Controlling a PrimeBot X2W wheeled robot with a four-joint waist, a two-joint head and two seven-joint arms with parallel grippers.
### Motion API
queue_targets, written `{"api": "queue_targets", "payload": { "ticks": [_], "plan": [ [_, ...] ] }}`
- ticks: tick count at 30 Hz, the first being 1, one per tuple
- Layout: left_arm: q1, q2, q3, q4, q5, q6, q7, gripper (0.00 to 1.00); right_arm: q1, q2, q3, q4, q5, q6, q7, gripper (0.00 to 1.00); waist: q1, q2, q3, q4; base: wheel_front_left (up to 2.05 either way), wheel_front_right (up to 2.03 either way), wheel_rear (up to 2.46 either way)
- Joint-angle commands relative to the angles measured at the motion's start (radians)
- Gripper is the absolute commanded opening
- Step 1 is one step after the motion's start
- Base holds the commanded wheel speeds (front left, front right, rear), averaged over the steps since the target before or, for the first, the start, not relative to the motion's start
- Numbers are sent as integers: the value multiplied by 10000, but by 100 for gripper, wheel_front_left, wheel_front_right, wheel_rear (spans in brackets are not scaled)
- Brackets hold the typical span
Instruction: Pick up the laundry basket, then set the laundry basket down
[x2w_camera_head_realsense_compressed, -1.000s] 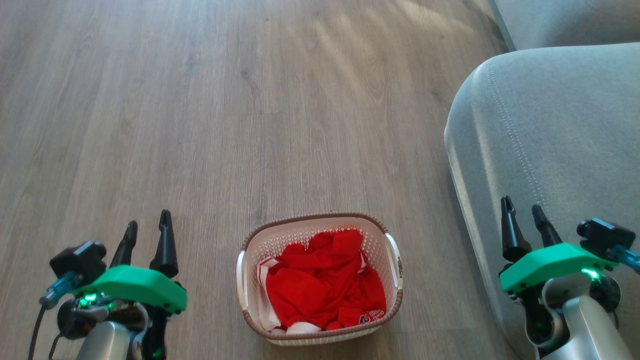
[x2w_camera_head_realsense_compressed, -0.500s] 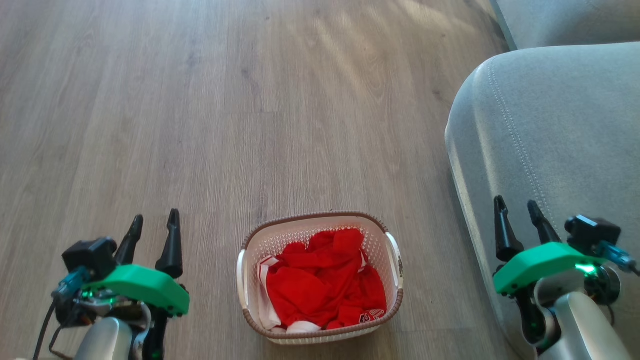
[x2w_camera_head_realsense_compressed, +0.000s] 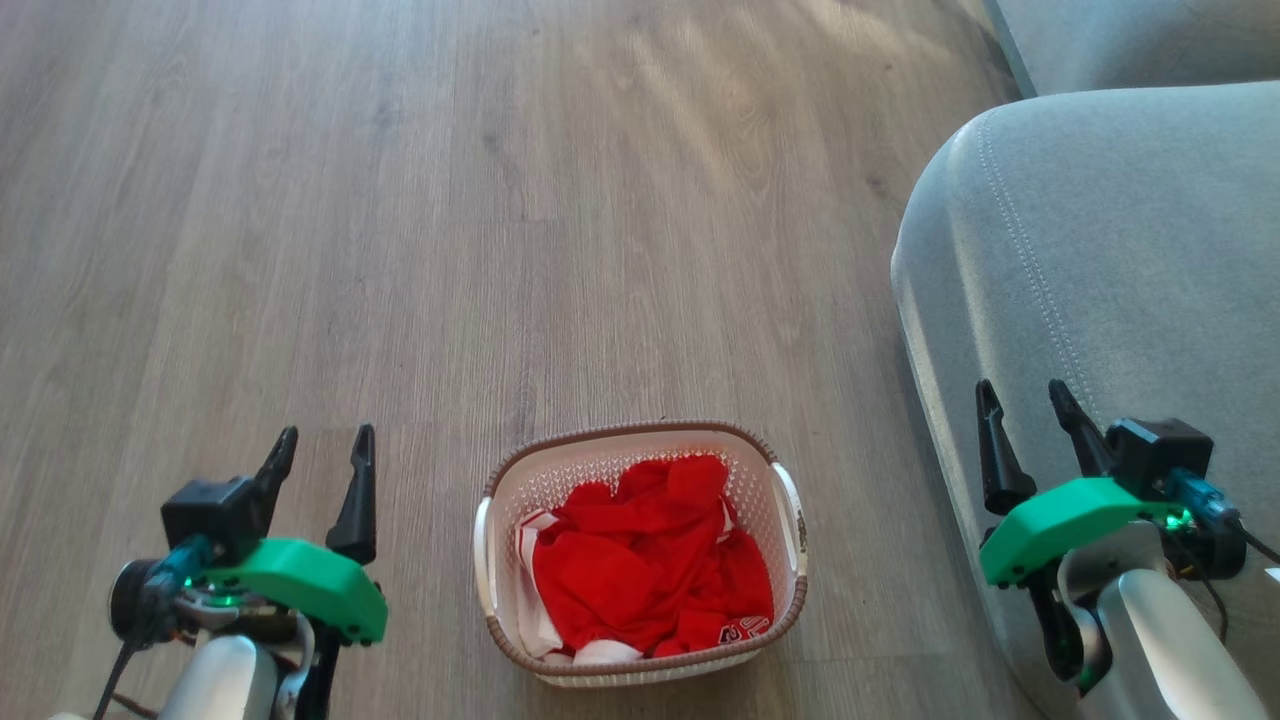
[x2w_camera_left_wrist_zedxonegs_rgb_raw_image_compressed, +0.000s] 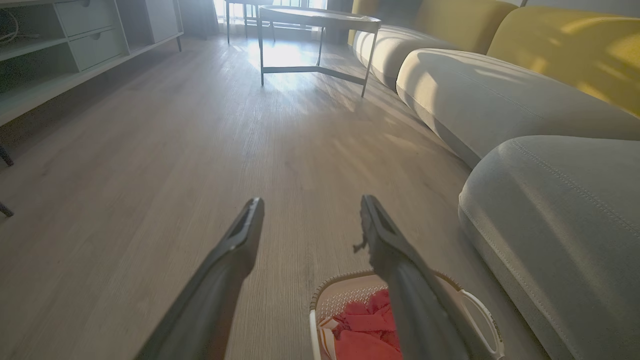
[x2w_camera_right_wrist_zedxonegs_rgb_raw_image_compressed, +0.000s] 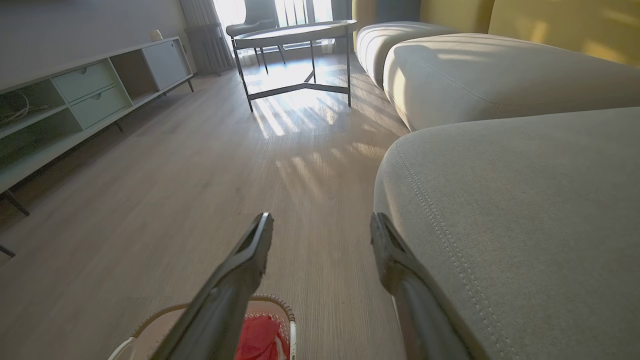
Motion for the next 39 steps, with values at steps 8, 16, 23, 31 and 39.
{"api": "queue_targets", "payload": {
  "ticks": [8,16,23,31,39],
  "plan": [
    [-739,282,199,-174,883,226,-295,100,-654,-340,406,-131,-777,-15,-380,100,0,0,-18,14,0,0,0],
    [-750,269,239,-19,785,302,-176,100,-663,-365,437,-63,-636,-15,-414,100,0,0,-8,8,0,0,0],
    [-754,265,287,65,620,371,-151,100,-640,-347,438,-33,-414,-15,-414,100,0,0,4,-11,0,0,0],
    [-758,268,279,143,511,435,-190,100,-599,-376,442,-86,-234,-15,-414,100,0,0,-11,-9,0,0,0],
    [-807,286,231,175,466,483,-261,100,-617,-425,480,-117,-219,-15,-414,100,0,0,41,4,0,0,0]
  ]
}}
